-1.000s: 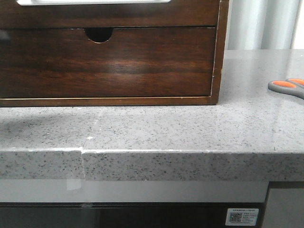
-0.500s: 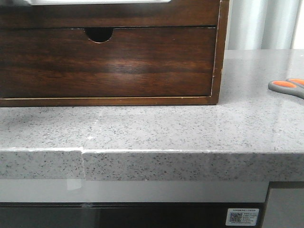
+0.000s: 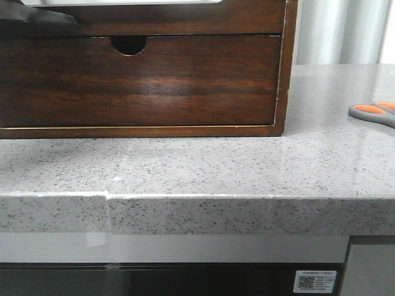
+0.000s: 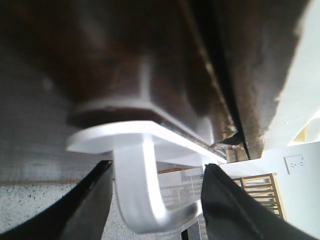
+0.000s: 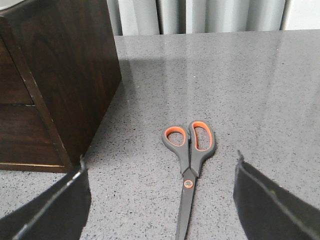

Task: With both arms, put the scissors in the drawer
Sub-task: 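Pull the drawer open toward the robot with the left gripper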

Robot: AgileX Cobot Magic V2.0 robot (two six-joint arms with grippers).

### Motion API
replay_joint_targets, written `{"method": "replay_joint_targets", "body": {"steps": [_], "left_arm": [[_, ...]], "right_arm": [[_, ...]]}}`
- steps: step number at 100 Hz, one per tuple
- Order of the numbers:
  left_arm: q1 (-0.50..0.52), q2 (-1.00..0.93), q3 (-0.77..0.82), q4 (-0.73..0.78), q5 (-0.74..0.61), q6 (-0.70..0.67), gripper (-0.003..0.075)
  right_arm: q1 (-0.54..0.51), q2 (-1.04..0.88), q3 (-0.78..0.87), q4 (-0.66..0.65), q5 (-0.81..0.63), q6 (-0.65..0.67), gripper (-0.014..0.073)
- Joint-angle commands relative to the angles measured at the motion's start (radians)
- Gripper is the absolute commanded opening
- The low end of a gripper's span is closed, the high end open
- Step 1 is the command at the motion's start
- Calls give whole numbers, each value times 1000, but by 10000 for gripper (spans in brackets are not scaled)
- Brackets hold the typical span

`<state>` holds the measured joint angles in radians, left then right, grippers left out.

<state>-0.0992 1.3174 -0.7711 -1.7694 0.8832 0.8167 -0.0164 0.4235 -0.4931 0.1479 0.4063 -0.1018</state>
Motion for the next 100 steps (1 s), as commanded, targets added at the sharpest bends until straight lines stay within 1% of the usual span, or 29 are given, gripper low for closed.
{"method": "replay_joint_targets", "body": {"steps": [1, 7, 26, 40, 47, 63, 75, 89, 100], "left_arm": [[-7, -23, -39, -98, 47, 5, 349], [-7, -23, -45, -98, 47, 5, 311], [-7, -23, -45, -98, 47, 5, 155], [-7, -23, -45, -98, 50, 5, 84], [-7, -23, -45, -98, 62, 5, 59], [-7, -23, -45, -98, 158, 3, 13], [-7, -23, -45, -98, 205, 3, -15], [-7, -23, -45, -89, 258, 3, -20], [-7, -25, -45, -47, 289, 3, -20]], "right_arm": [[1, 13, -36, 3, -83, -9, 534], [1, 13, -36, 3, -83, -9, 534], [1, 13, -36, 3, -83, -9, 534], [1, 13, -36, 3, -83, -9, 534], [1, 13, -36, 3, -83, -9, 534], [1, 13, -36, 3, -83, -9, 534], [1, 13, -36, 3, -83, -9, 534], [1, 13, -36, 3, -83, -9, 534], [1, 13, -36, 3, -83, -9, 534]]}}
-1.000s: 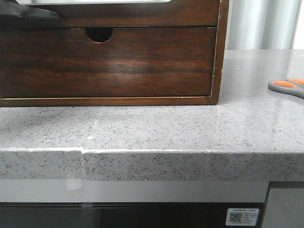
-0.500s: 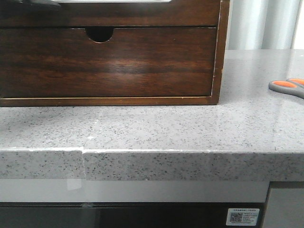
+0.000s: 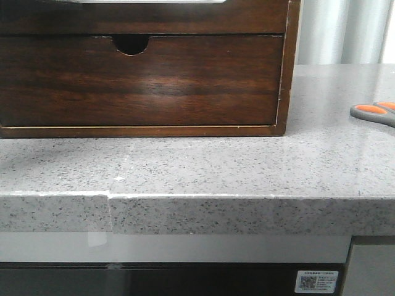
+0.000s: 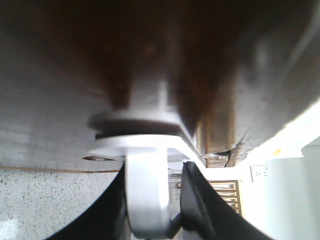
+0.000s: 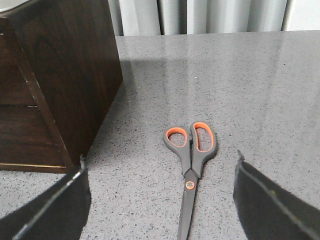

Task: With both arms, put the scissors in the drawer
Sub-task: 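Pull the drawer open toward the robot with the left gripper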

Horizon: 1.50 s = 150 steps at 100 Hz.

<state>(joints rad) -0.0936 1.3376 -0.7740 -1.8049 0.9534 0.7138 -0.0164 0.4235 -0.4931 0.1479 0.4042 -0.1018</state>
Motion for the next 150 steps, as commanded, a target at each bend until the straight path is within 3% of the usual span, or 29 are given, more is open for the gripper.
{"method": "replay_joint_targets", "body": {"steps": [1, 35, 109, 150], "left_arm": [[-12, -45, -42, -10, 221, 104, -20], [-12, -113, 57, -15, 262, 99, -20], [-12, -549, 338, -27, 225, -34, -20], [-12, -626, 358, 17, 186, -80, -20]], "right_arm": [[1, 13, -36, 3, -81, -9, 534], [1, 13, -36, 3, -81, -9, 534], [1, 13, -36, 3, -81, -9, 534], [1, 13, -36, 3, -81, -9, 534]]}}
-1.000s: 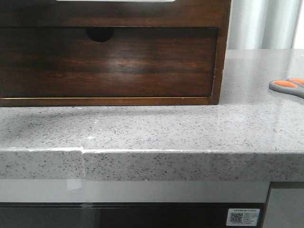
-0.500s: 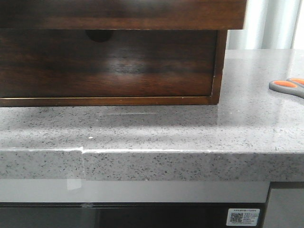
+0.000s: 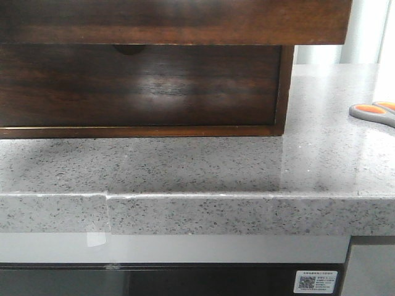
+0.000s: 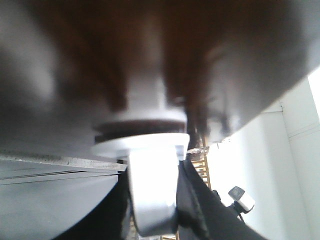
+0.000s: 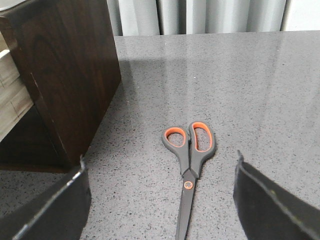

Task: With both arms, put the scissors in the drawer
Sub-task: 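Pull the drawer open toward the robot with the left gripper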

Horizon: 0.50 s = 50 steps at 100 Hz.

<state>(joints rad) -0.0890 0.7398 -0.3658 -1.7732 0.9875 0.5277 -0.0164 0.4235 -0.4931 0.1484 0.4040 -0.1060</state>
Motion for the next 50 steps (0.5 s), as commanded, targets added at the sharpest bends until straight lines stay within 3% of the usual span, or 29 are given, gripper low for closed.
{"method": "replay_joint_targets", "body": {"steps": [1, 37, 50], "left_arm": [[-17, -28, -50, -15, 152, 106, -20], [-17, -28, -50, -15, 150, 106, -15], [-17, -28, -50, -15, 150, 108, 73]], "right_arm": [[1, 13, -36, 2, -81, -4, 534], [1, 13, -36, 2, -79, -4, 534], [1, 13, -36, 0, -79, -4, 534]]}}
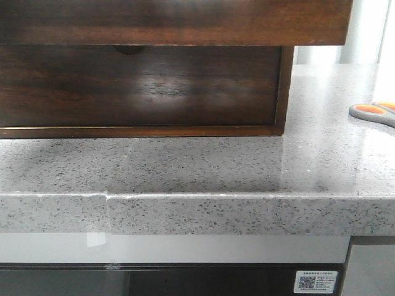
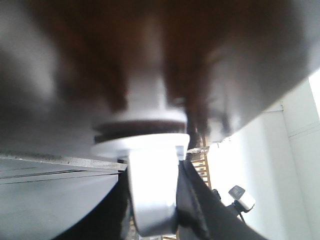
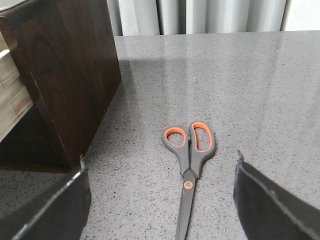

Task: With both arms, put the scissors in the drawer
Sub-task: 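Pull the drawer open toward the robot with the left gripper, then lower the right gripper onto the grey-orange scissors and grasp near the pivot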

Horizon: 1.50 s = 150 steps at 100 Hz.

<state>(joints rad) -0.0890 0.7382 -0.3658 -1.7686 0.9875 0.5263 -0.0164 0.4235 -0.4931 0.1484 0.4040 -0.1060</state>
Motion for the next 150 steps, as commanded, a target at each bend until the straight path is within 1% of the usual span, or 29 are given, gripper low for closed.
{"method": "replay_joint_targets", "body": {"steps": [1, 8, 9, 10, 20, 25, 30, 36, 45, 53, 71, 85, 98, 106, 118, 137, 150], "left_arm": [[-17, -26, -50, -20, 150, 109, 81], [-17, -26, -50, -20, 150, 109, 176], [-17, -26, -50, -20, 150, 109, 209], [-17, -26, -50, -20, 150, 109, 209], [-17, -26, -50, -18, 150, 109, 377], [-17, -26, -50, -9, 150, 109, 435], [-17, -26, -50, 10, 152, 109, 464], [-17, -26, -50, 25, 152, 109, 461], [-17, -26, -50, 52, 152, 109, 461], [-17, -26, -52, 110, 148, 109, 461], [-17, -33, -53, 238, 117, 109, 461], [-17, -42, -53, 347, 96, 100, 461], [-17, -60, -59, 442, 82, 74, 461], [-17, -70, -84, 559, 66, 18, 461], [-17, -74, -149, 778, 48, -71, 461], [-17, -74, -248, 970, 26, -143, 461], [-17, -74, -291, 1134, 3, -238, 461]], "right_arm": [[1, 13, -36, 0, -79, -4, 534], [1, 13, -36, -2, -79, -4, 534], [1, 13, -36, -2, -79, -4, 534], [1, 13, -36, -2, -79, -4, 534], [1, 13, -36, -2, -79, -4, 534], [1, 13, -36, -2, -79, -4, 534], [1, 13, -41, -2, -70, -4, 534], [1, 26, -51, -3, -55, -4, 534], [1, 75, -80, -15, 6, -4, 534], [1, 157, -112, -17, 50, -4, 534], [1, 363, -202, -19, 91, -4, 534], [1, 487, -270, -55, 103, -4, 534], [1, 599, -342, -59, 156, -4, 534], [1, 676, -390, -66, 182, -4, 534], [1, 776, -435, -76, 216, -4, 534], [1, 905, -476, -112, 216, -4, 534], [1, 968, -499, -137, 209, -4, 534]]}}
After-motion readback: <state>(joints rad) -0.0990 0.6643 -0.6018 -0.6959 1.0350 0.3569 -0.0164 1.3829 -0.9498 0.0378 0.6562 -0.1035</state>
